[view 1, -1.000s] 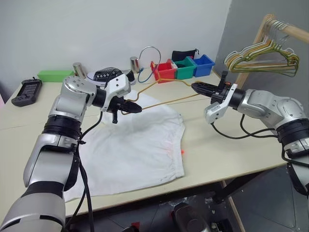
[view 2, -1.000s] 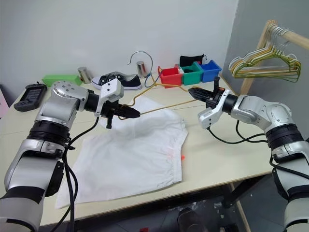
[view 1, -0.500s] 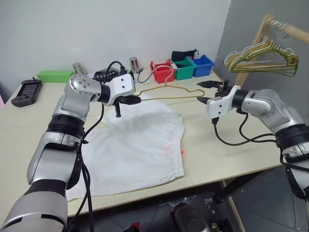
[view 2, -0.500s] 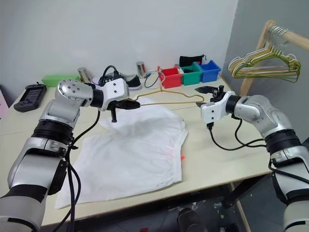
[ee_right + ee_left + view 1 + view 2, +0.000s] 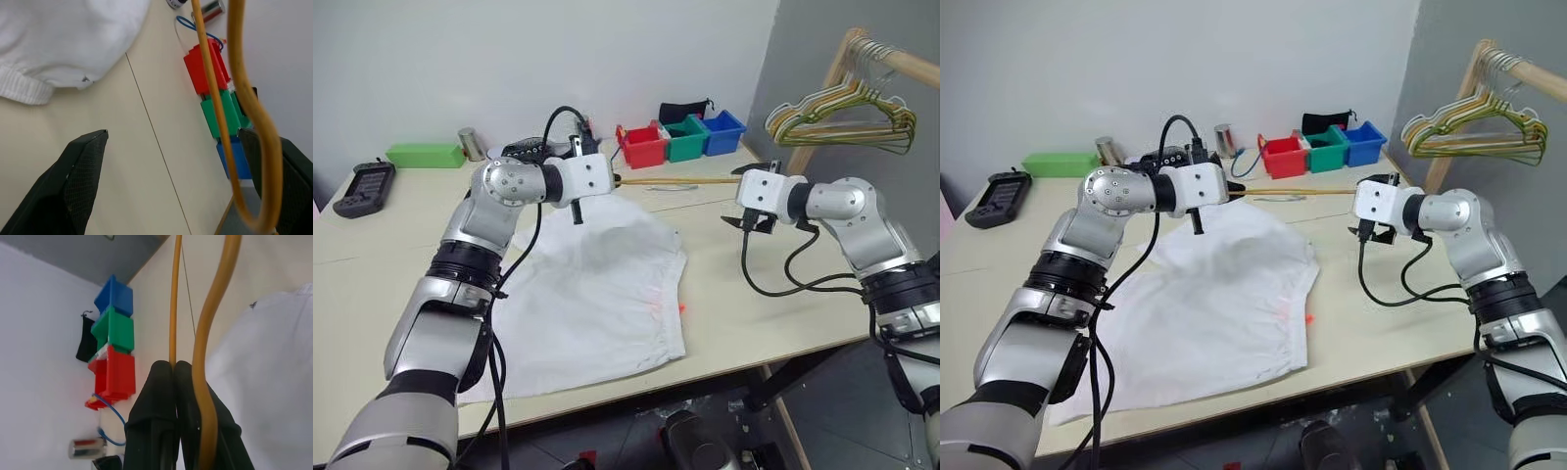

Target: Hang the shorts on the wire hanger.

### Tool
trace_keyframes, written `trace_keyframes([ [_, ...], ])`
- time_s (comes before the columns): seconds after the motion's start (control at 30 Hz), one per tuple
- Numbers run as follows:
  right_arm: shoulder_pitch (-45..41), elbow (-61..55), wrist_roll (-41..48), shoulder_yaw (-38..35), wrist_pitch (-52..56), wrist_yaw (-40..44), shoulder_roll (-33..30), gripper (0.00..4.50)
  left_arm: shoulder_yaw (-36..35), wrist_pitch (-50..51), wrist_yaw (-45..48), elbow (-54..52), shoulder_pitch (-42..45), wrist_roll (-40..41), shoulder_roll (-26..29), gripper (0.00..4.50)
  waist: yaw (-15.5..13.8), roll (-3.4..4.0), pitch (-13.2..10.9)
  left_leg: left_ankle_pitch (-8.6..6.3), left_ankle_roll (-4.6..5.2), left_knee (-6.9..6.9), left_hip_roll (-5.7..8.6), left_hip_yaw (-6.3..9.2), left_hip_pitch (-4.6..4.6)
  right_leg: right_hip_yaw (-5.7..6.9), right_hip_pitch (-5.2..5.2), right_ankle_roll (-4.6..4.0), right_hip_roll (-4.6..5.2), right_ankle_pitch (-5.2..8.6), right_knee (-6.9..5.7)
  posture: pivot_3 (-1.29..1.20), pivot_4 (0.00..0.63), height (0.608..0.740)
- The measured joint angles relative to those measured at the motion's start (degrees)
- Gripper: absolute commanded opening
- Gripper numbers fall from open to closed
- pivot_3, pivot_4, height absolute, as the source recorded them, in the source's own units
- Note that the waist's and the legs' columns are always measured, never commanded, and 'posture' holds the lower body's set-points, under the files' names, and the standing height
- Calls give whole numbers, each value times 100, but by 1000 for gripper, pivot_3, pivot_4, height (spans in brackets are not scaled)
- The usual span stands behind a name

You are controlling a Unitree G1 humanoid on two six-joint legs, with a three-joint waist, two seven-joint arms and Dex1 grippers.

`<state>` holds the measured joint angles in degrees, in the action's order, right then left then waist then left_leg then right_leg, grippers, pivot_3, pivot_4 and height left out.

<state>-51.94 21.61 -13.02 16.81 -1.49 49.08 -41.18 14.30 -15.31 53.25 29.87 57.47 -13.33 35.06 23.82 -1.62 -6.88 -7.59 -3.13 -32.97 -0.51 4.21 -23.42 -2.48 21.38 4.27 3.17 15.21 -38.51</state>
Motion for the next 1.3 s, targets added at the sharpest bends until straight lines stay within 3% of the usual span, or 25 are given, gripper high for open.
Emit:
trace_keyframes([
  [0.2, -177, 86, -223, 4, 253, -67, 93, 4476, 56, 26, -48, -305, -157, -160, -23, 0, -2, 0, 0, 0, 0, -1, 1, 2, 0, 1, 3, 1, -1, 2, -8, -302, 40, 740],
  [0.5, -181, 134, -444, 11, 256, -80, 162, 2751, 56, 91, -71, -353, -247, -258, 8, 0, -6, 0, 0, 0, 0, -1, 1, 2, 0, 2, 3, 2, -1, 3, -10, -297, 37, 740],
  [0.53, -186, 167, -515, 11, 188, -117, 162, 2321, 56, 96, -71, -353, -260, -260, 8, 0, -8, 0, 0, 0, 0, -1, 2, 2, 0, 2, 3, 2, 0, 3, -10, -298, 37, 740],
  [0.57, -188, 198, -586, 12, 169, -144, 158, 2296, 56, 96, -71, -357, -260, -265, 9, 0, -9, 0, 0, 0, 0, -1, 2, 2, 0, 2, 3, 2, 0, 3, -10, -298, 37, 740],
  [0.87, -187, 245, -697, 18, -65, -166, 134, 193, 56, 86, -139, -408, -264, -331, 20, 0, -6, 0, 0, 0, 0, -1, 2, 3, 0, 2, 3, 2, 0, 3, -10, -300, 30, 740],
  [1.03, -177, 296, -820, 89, -197, -154, 115, 62, 56, 69, -216, -423, -261, -353, 24, 0, -5, 0, 0, 0, 0, -1, 2, 3, 0, 2, 4, 2, 0, 3, -11, -301, 25, 740],
  [1.3, -96, 296, -815, 87, -167, -140, 116, 0, 53, -140, -126, -399, -261, -242, 29, 1765, -5, 0, 0, 0, 0, -1, 2, 3, 0, 2, 3, 2, 0, 3, -11, -300, 29, 740],
])
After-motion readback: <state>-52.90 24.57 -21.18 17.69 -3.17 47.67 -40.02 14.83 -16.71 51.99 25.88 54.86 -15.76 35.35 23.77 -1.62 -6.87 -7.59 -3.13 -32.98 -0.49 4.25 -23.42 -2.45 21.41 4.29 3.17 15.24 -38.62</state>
